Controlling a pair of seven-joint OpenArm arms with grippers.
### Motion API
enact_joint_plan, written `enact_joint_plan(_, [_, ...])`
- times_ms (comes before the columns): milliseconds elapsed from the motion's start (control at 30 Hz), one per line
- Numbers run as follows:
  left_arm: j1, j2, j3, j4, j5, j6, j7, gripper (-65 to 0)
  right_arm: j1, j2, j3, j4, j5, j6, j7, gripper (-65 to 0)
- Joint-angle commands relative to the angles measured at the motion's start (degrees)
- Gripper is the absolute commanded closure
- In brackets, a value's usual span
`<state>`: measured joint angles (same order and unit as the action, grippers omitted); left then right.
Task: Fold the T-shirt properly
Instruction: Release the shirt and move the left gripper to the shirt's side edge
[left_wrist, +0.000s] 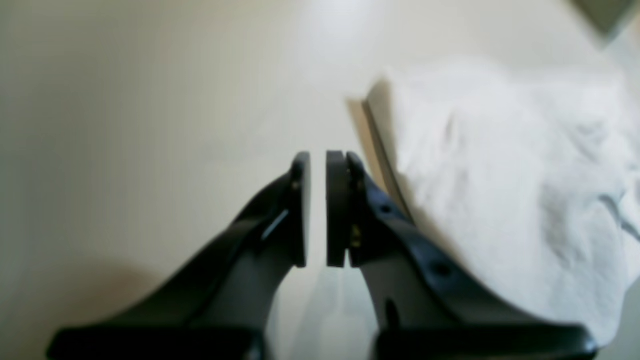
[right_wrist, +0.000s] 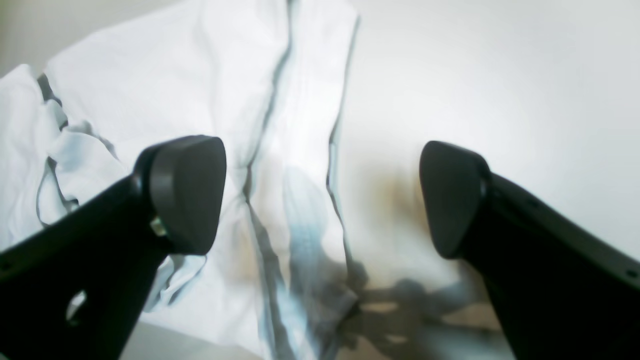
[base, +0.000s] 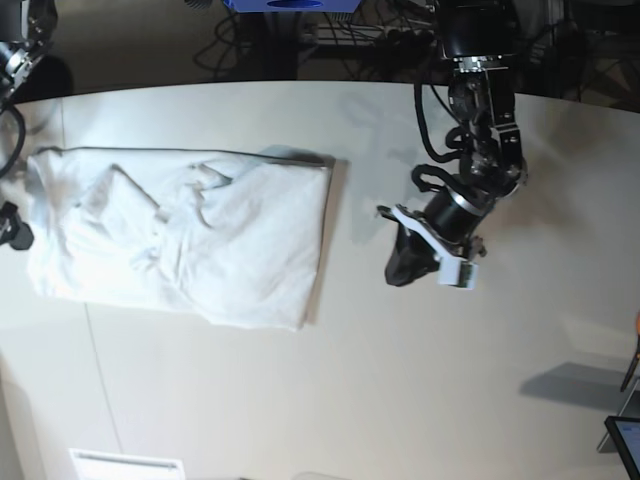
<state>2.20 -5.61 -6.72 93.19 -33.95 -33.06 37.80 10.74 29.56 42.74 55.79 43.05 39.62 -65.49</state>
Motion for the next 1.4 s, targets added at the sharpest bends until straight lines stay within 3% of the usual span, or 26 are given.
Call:
enact_joint_plan(0, [-0.5, -1.1, -1.1, -0.7, -3.5, -1.2, 0.7, -5.0, 1.1, 1.7, 0.2, 0.8, 1.0, 0.4, 0.9, -58.0])
enact_joint_plan(133, [-1.0, -3.9, -1.6, -5.2, -13.6, -6.4, 1.1, -5.0, 0.3, 1.7, 0.1, 0.8, 1.0, 0.4, 0.8, -58.0])
enact_joint_plan(333, [-2.5, -5.3, -1.9, -14.3, -20.4, -6.9, 4.5, -5.0, 0.2, 1.2, 0.1, -1.6, 1.0, 0.4, -1.7, -58.0])
enact_joint_plan(600, [-6.6, -4.9, -1.5, -24.7, -20.8, -6.9, 6.9, -5.4, 0.4, 1.0, -0.9, -4.2, 1.0, 0.4, -2.1, -58.0])
enact_joint_plan(833, [-10.2, -2.5, -1.5, -29.2, -20.3, -6.9, 11.2, -5.4, 0.3, -2.1, -4.6, -3.9, 1.0, 0.4, -2.2, -57.3])
enact_joint_plan(967, [-11.4, -0.7, -1.3, -29.2, -20.3, -6.9, 11.4, -5.4, 0.3, -2.6, -4.6, -3.9, 1.0, 0.4, -3.6, -47.6])
enact_joint_plan(1100, [-12.3, 0.0, 3.4, -29.2, -20.4, -6.9, 11.1, -5.4, 0.2, -2.6, -4.6, -1.9, 1.0, 0.4, -5.7, -39.9])
enact_joint_plan(1200, [-13.8, 1.4, 7.2, -29.5, -20.2, -6.9, 11.0, -5.4, -0.7, -3.8, -4.2, 1.5, 1.1, 0.4, -7.7, -38.9])
enact_joint_plan(1367, [-14.0, 3.5, 7.4, -29.5, -20.2, -6.9, 10.9, -5.4, -1.1, -5.4, -3.4, 5.4, 1.1, 0.4, -9.1, -38.6])
